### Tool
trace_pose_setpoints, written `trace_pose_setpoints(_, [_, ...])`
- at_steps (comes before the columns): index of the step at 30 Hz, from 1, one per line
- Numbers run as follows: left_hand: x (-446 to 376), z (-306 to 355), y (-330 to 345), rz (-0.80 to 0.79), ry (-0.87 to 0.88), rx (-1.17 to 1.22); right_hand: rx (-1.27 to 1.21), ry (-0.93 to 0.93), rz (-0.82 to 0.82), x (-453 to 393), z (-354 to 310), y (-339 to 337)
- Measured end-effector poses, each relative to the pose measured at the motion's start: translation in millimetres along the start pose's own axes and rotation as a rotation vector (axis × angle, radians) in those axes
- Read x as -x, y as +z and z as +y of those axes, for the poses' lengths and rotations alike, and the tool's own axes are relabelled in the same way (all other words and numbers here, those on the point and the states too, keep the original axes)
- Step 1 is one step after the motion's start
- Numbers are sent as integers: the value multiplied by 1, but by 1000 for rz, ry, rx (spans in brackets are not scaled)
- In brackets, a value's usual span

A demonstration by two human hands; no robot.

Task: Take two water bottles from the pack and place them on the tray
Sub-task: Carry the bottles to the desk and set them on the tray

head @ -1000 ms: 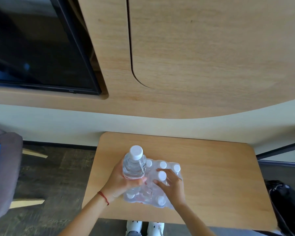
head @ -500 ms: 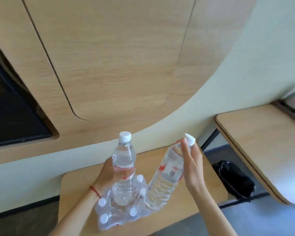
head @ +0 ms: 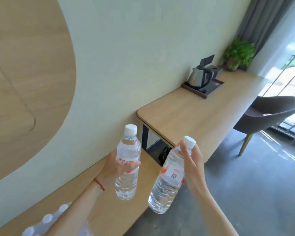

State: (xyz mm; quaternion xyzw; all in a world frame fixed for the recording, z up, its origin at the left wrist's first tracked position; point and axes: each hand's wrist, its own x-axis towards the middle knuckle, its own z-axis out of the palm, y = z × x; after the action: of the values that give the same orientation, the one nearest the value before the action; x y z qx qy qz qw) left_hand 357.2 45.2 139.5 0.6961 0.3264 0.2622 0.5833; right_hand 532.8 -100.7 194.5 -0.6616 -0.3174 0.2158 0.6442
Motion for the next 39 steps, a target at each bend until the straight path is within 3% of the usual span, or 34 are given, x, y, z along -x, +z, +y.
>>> trace_pose_setpoints(11, [-142,55,207,-219,32,47,68,-56,292,-120,31,-189])
trace_pose_setpoints(23, [-357,103,412,-458,127,39,217,-4,654,-285,64,-359])
trace_pose_setpoints(30, [-462,106,521,-472,157,-40,243,-11,663,-394,83,-459])
trace_pose_setpoints(39, [-566,124,655,-278,109,-51,221,-50,489,-544,118,-593])
